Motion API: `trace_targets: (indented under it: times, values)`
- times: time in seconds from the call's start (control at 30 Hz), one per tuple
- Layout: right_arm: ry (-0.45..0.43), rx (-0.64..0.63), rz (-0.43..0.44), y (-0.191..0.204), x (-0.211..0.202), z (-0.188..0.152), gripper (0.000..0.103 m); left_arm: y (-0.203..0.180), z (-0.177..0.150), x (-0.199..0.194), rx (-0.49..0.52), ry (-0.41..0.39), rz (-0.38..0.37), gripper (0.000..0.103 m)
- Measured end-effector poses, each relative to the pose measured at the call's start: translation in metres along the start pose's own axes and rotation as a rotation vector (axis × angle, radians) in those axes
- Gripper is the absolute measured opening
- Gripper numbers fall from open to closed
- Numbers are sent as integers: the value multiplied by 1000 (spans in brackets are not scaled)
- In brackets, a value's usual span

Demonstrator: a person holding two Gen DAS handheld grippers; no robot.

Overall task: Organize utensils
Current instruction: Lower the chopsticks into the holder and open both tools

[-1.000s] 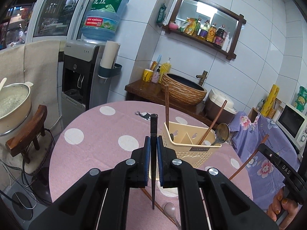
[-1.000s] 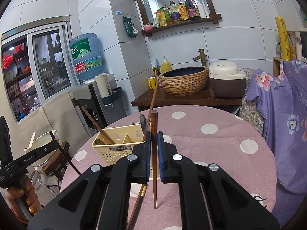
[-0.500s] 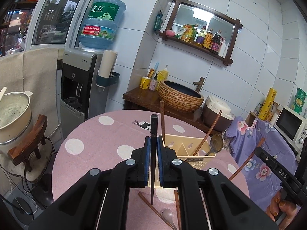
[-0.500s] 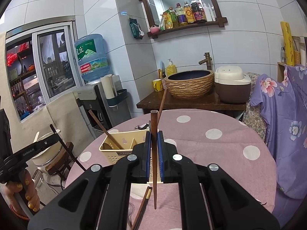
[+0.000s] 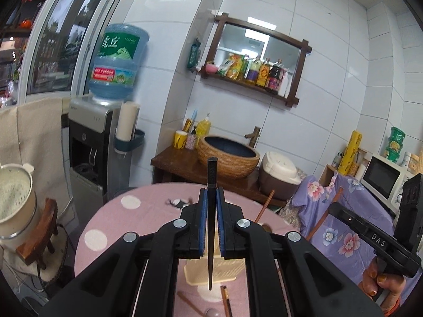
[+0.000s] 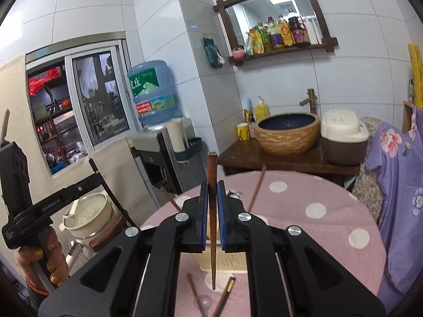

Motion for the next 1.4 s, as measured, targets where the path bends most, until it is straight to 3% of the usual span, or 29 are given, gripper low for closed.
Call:
trace_targets:
  times: [0.23, 0.4, 0.63, 0.7, 1.13, 1.2, 1.23, 1.27, 1.3, 1.33, 1.37, 1.4]
  values:
    - [-107, -1, -18, 21, -1, 69, 8, -19, 50, 18, 32, -77, 2, 8]
    - [-136, -19, -83, 26, 23, 81, 8, -15, 55, 53, 52, -88, 69, 8]
    - [-66, -55, -134, 20, 72, 34, 8, 12, 13, 88, 21, -41, 108, 8]
    - [-35, -63, -134, 20, 84, 18, 8, 19, 1, 94, 13, -18, 119, 3]
    - [20, -122, -156, 26, 114, -40, 8, 45, -61, 99, -48, 64, 127, 3]
    - [10, -142, -173, 26, 113, -46, 11, 46, -68, 98, -50, 77, 124, 3]
    - [9, -145, -172, 26, 113, -48, 19, 47, -72, 96, -50, 86, 123, 3]
    - [11, -143, -167, 26, 112, -50, 36, 47, -77, 95, -47, 96, 127, 4]
    - [6, -139, -164, 26, 110, -52, 45, 48, -81, 95, -47, 104, 132, 5]
    - [-4, -135, -165, 25, 108, -53, 51, 50, -86, 92, -53, 113, 137, 13]
    - [-20, -137, -172, 24, 104, -55, 51, 52, -91, 90, -59, 119, 138, 31]
    - [-28, -145, -178, 24, 102, -55, 51, 53, -95, 88, -65, 123, 140, 41]
Point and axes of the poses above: each gripper's, at about its wrist camera, not at the fingertips, and x roughly the way its jaws point, y to its left, z to its top, the point moved 8 cm from there along x, roughly the way its jaws point, and after that the axes turned 15 degrees about -z, right-handed, at the moved point
